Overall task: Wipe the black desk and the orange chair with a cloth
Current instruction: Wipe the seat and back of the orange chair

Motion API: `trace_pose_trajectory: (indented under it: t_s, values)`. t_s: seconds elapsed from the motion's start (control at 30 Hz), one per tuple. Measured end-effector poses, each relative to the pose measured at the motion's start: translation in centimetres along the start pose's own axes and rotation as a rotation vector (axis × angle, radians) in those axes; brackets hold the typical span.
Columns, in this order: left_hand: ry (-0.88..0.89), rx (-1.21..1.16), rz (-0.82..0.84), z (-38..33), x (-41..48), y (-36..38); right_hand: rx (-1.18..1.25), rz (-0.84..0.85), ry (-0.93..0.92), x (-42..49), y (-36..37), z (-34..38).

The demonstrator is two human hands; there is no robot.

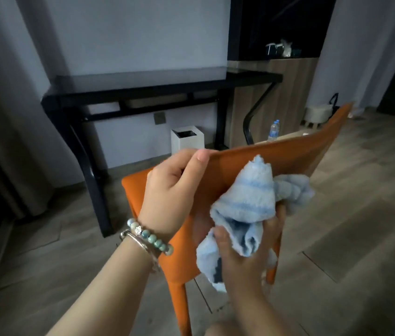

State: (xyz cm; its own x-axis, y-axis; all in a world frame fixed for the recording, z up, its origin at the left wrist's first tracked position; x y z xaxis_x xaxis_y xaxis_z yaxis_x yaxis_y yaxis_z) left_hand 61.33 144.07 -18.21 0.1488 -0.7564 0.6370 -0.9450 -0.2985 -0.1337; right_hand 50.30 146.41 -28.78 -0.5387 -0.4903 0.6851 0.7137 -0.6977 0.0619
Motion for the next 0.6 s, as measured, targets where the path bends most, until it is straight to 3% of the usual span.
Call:
trace_pose_trajectory:
  t_s: [0.13, 0.3, 0.37, 0.5, 0.6]
  values:
    - [0.009, -0.076, -0.082, 0.5, -1.0, 0.7, 0.148, -0.121, -0.114, -0.7, 1.0, -0.9]
    - [-0.081, -0.267, -0.138, 0.4, -1.2, 1.3, 0.075, -0.260, -0.569, 2.4, 1.3, 1.6]
    - [-0.100, -0.288, -0.160, 0.1, -1.2, 1.4, 0.036, -0.289, -0.667, 4.9, 1.0, 1.5]
    - [-0.082, -0.243, -0.178, -0.4, -1.3, 1.6, 0.088, -0.339, -0.511, 11.0, -2.4, -1.5]
    - [-0.084, -0.170, -0.257, -0.9, -1.7, 2.2, 0.163, -0.342, -0.225, 13.1, -5.5, -5.4]
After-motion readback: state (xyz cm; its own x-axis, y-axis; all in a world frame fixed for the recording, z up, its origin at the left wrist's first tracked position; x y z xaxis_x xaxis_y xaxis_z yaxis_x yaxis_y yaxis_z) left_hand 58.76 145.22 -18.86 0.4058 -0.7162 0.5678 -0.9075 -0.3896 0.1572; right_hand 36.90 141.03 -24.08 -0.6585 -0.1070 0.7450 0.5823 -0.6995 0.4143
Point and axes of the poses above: each hand's wrist, its own x-axis towards the middle knuckle, its own y-axis out of the palm, z = x × y, the point moved 1 cm from there along x, towards the middle knuckle, and after that the axes turned 9 degrees about -z, right-handed, at the moved point
